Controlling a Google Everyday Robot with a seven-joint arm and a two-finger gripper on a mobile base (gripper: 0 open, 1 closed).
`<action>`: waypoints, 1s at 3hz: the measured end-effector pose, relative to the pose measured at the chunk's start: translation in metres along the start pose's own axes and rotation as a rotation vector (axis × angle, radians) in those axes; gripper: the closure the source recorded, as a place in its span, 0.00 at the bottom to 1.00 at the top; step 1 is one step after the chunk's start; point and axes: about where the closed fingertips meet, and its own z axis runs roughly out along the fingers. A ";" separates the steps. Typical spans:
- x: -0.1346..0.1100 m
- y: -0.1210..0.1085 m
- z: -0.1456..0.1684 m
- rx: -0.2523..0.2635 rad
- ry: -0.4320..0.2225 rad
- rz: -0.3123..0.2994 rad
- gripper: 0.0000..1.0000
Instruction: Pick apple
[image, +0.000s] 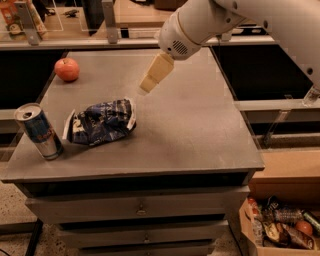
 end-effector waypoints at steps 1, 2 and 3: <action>-0.002 -0.008 0.007 -0.012 -0.010 -0.006 0.00; -0.010 -0.028 0.023 -0.028 -0.027 -0.021 0.00; -0.022 -0.054 0.050 -0.048 -0.060 -0.032 0.00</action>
Offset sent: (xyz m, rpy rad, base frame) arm 0.0709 0.0268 -0.0008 0.0375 -0.0053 0.0714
